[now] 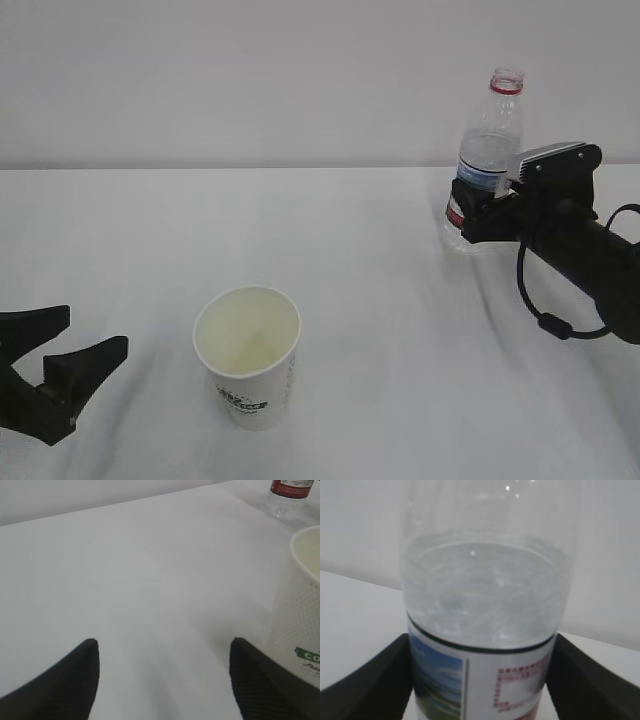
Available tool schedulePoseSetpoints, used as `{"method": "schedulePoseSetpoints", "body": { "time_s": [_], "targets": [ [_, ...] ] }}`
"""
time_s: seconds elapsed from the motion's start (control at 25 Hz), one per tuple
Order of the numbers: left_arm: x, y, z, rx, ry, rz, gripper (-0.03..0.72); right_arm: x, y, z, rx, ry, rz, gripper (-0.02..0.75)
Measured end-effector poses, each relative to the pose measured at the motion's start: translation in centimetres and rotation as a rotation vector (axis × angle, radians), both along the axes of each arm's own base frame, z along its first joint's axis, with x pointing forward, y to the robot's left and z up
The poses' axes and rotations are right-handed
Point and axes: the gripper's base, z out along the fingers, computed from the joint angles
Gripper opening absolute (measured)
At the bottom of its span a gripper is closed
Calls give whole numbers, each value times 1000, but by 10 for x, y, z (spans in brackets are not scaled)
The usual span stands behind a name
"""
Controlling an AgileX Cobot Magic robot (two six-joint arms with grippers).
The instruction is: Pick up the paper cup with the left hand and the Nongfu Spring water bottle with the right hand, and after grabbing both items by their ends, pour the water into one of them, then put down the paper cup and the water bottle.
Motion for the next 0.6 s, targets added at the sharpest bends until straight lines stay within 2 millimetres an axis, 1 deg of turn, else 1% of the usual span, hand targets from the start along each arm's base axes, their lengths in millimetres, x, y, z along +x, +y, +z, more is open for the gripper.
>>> {"method": "schedulePoseSetpoints", "body": {
  "time_s": [0.12, 0.4, 0.6],
  "targets": [
    [0, 0, 0, 0, 0, 0, 591, 8, 0, -2, 3, -11, 0, 590],
    [0, 0, 0, 0, 0, 0, 591, 26, 1, 3, 2, -35, -3, 590],
    [0, 0, 0, 0, 0, 0, 591, 35, 4, 0, 27, -39, 15, 590]
  ]
}}
